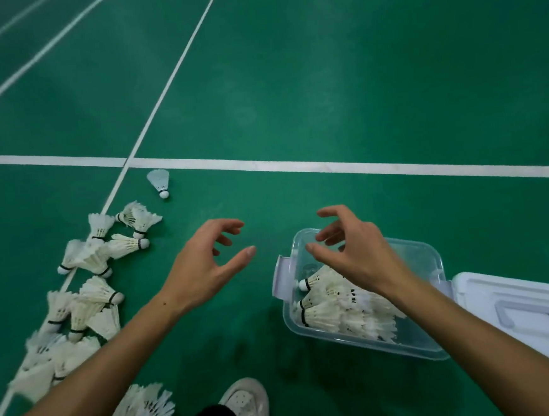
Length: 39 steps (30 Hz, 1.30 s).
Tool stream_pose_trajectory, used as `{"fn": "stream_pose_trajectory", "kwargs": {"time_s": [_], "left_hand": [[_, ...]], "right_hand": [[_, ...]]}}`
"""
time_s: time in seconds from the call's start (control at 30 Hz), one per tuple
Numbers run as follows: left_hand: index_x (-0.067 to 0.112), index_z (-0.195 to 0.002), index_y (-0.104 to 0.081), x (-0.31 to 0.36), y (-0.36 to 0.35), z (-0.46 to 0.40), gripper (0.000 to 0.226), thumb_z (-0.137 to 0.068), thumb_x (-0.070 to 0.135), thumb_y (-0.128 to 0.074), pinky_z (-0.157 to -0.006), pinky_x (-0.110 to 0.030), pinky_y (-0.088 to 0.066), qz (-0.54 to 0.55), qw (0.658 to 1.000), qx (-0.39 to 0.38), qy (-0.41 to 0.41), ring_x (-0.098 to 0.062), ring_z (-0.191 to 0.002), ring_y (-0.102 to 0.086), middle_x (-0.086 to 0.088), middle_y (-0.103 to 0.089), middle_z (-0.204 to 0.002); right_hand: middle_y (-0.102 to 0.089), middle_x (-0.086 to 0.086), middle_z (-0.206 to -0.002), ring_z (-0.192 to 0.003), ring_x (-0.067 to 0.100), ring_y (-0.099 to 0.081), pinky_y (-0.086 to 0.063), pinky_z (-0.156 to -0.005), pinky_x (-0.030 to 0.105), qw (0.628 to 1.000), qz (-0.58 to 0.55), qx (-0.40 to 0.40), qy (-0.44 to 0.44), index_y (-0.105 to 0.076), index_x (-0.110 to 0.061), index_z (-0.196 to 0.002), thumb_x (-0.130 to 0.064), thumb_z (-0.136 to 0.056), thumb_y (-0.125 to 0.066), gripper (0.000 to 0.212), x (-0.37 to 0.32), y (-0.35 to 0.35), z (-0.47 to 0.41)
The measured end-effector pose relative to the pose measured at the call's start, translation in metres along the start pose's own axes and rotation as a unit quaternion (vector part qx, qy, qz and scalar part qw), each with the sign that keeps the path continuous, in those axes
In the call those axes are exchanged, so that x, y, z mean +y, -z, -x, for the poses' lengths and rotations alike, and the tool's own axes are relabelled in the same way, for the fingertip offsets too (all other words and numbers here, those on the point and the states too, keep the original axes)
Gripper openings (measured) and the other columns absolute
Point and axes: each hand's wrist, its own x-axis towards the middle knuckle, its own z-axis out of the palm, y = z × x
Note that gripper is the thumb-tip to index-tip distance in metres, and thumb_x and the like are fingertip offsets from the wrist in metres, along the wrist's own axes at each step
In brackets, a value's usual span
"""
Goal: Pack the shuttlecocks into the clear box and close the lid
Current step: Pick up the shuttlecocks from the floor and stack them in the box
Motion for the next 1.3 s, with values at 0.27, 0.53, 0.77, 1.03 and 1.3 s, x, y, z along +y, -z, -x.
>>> {"fn": "stream_pose_trajectory", "kwargs": {"time_s": [0.27, 0.53, 0.77, 1.03, 1.3], "left_hand": [[0.036, -0.13, -0.059, -0.071, 0.07, 0.007, 0.054, -0.086, 0.065, -0.069, -0.085, -0.038, -0.057, -0.01, 0.996, 0.064, 0.055, -0.006, -0.105, -0.064, 0.017, -0.064, -0.121], [0.036, -0.135, -0.056, -0.141, 0.132, 0.014, 0.06, -0.085, 0.057, -0.08, -0.087, -0.038, -0.058, -0.062, 0.984, 0.123, 0.116, 0.001, -0.104, -0.061, 0.017, -0.061, -0.119], [0.03, -0.142, -0.053, -0.188, 0.158, 0.011, 0.073, -0.08, 0.049, -0.087, -0.09, -0.036, -0.056, -0.117, 0.972, 0.11, 0.17, -0.008, -0.105, -0.061, 0.009, -0.06, -0.126], [0.037, -0.152, -0.041, -0.225, 0.155, -0.048, 0.095, -0.073, 0.051, -0.091, -0.111, -0.039, -0.046, -0.177, 0.975, -0.002, 0.131, -0.018, -0.135, -0.049, 0.003, -0.047, -0.149], [0.044, -0.164, -0.012, -0.259, 0.144, -0.088, 0.127, -0.067, 0.047, -0.095, -0.1, -0.041, -0.049, -0.379, 0.909, -0.147, 0.094, -0.028, -0.134, -0.053, 0.001, -0.018, -0.173]], "right_hand": [[-0.075, -0.007, -0.109, -0.098, 0.013, -0.072, -0.062, -0.091, 0.043, 0.994, 0.027, -0.053, 0.095, -0.049, -0.024, -0.141, -0.054, -0.09, -0.074, 0.064, -0.08, -0.07, -0.081], [-0.073, -0.011, -0.108, -0.1, 0.016, -0.069, -0.058, -0.091, 0.045, 0.978, 0.069, -0.105, 0.166, -0.045, -0.03, -0.138, -0.056, -0.09, -0.072, 0.062, -0.143, -0.13, -0.142], [-0.071, -0.009, -0.107, -0.102, 0.021, -0.066, -0.057, -0.089, 0.046, 0.965, 0.107, -0.129, 0.2, -0.045, -0.027, -0.136, -0.05, -0.092, -0.072, 0.056, -0.173, -0.163, -0.192], [-0.071, -0.005, -0.117, -0.108, 0.023, -0.065, -0.054, -0.083, 0.041, 0.962, 0.134, -0.134, 0.195, -0.044, -0.024, -0.14, -0.047, -0.094, -0.07, 0.058, -0.167, -0.203, -0.238], [-0.071, 0.003, -0.117, -0.117, 0.035, -0.056, -0.049, -0.092, 0.043, 0.969, 0.15, -0.084, 0.175, -0.048, -0.019, -0.141, -0.041, -0.092, -0.071, 0.058, -0.136, -0.237, -0.297]]}}
